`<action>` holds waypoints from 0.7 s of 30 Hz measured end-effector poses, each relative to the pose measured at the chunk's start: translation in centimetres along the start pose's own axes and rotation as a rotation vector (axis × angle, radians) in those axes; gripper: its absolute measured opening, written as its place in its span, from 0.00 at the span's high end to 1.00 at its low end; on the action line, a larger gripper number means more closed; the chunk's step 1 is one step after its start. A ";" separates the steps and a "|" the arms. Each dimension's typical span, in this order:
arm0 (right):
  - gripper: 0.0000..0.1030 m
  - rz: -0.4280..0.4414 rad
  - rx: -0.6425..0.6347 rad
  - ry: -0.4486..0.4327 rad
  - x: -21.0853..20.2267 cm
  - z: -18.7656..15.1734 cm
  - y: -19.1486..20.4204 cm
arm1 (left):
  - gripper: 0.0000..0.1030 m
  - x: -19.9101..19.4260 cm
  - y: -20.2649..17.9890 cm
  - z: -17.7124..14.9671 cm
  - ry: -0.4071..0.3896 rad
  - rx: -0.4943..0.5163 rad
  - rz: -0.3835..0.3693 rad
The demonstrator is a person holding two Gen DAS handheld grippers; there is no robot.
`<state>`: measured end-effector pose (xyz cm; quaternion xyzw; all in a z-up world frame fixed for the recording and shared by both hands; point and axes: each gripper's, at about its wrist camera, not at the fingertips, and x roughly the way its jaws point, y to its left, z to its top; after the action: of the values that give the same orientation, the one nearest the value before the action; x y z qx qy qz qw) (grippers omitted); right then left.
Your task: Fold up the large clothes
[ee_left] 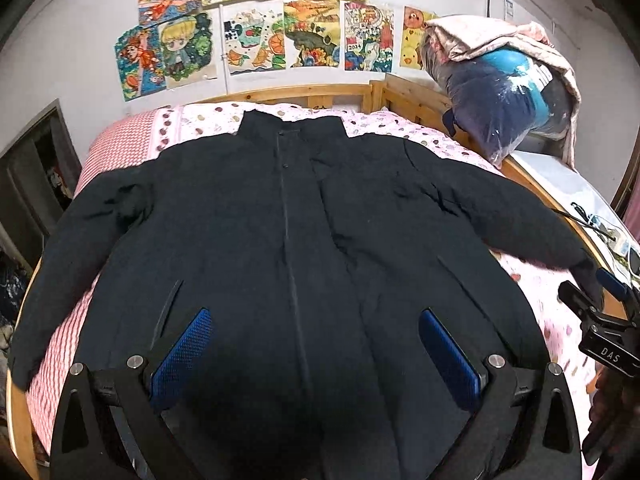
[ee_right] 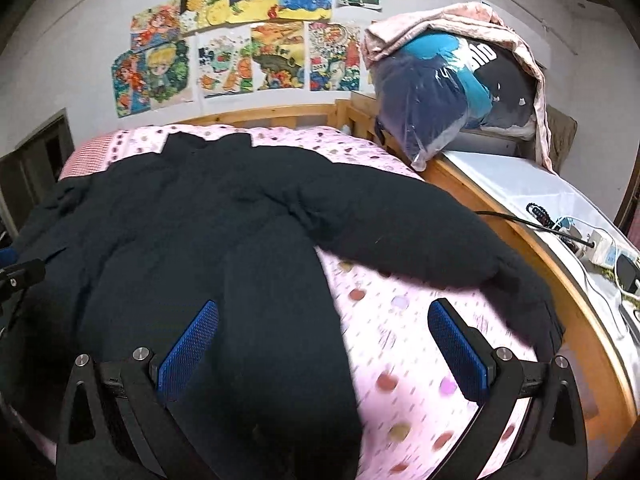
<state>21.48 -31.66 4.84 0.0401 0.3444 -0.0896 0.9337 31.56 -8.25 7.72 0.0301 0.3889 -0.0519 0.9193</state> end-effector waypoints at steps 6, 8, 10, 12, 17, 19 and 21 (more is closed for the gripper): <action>0.01 -0.041 0.088 -0.075 3.3 1.8 -4.1 | 0.00 4.8 -1.5 5.1 0.019 -0.031 -0.013; 0.01 -0.048 0.158 -0.053 4.4 1.8 -6.0 | 0.00 6.7 -2.2 6.4 0.008 -0.052 -0.031; 0.01 -0.037 0.296 0.005 6.1 1.5 -8.4 | 0.00 9.0 -3.3 7.4 -0.001 -0.075 -0.044; 0.01 0.005 0.459 0.028 7.3 0.5 -10.8 | 0.00 11.3 -4.4 8.3 0.006 -0.084 -0.066; 0.01 0.005 0.745 0.020 9.9 -2.4 -15.4 | 0.00 16.5 -7.7 10.5 0.005 -0.042 -0.093; 0.01 -0.005 0.815 0.018 11.0 -3.2 -16.4 | 0.00 18.4 -8.9 11.3 0.006 -0.031 -0.107; 0.01 -0.001 0.896 0.017 12.1 -3.9 -17.5 | 0.00 20.4 -9.8 11.6 0.030 -0.023 -0.124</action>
<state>24.63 -49.98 -6.16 0.4412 0.2793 -0.2301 0.8212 52.81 -20.59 0.99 -0.0039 0.4042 -0.1037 0.9088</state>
